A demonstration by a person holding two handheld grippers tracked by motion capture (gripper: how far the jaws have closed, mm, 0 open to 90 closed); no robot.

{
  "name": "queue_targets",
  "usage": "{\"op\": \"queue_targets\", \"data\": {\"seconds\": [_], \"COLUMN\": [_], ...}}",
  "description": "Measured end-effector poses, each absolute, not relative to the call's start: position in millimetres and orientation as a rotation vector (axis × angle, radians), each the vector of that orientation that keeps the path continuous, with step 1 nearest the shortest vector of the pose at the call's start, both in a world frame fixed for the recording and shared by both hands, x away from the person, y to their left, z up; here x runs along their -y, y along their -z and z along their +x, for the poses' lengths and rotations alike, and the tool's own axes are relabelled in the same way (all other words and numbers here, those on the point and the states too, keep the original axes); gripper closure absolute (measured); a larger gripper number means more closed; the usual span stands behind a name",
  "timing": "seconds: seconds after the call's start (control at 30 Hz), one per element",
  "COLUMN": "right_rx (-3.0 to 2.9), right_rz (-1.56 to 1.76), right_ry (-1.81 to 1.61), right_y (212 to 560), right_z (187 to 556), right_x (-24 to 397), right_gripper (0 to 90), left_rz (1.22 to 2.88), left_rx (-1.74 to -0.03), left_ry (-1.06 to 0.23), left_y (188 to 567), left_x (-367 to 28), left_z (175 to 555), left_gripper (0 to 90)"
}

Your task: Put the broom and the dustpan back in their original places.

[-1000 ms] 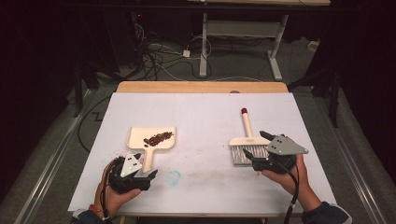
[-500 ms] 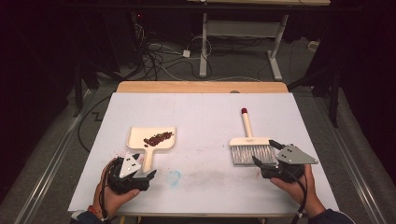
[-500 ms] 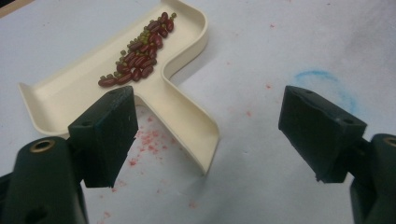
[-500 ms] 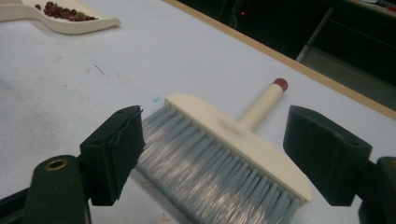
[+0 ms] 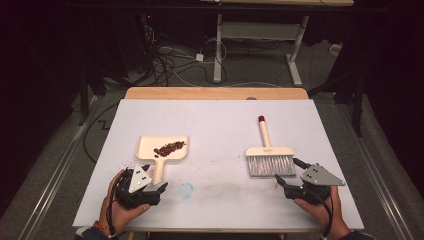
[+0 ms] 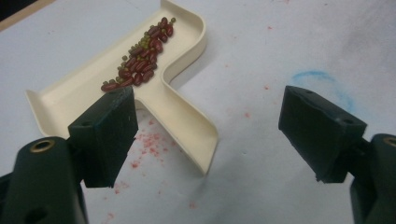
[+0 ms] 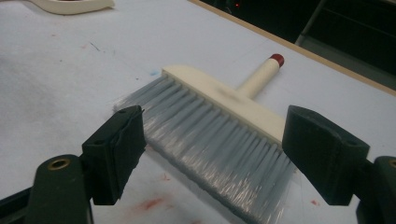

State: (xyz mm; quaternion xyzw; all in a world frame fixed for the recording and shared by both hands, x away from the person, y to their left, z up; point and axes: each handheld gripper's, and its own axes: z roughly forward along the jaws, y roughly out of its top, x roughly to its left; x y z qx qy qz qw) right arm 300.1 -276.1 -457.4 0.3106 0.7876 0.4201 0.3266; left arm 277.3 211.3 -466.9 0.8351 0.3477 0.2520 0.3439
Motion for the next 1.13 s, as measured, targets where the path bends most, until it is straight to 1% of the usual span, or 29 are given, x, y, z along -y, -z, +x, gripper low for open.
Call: {"op": "queue_targets", "data": {"seconds": [0.43, 1.13], "right_rx": [-2.088, -2.074], "right_rz": [0.796, 0.768], "right_ry": [-1.136, -1.122], "right_y": [451, 443], "right_z": [295, 290], "right_x": [266, 266], "right_gripper": [21.8, 21.5], "left_rz": [2.168, 2.166], "left_rx": [-0.907, -0.907], "left_ry": [-0.656, -0.663], "left_y": [468, 467], "left_x": [-212, -209], "left_z": [276, 279], "left_gripper": [19.5, 19.6]}}
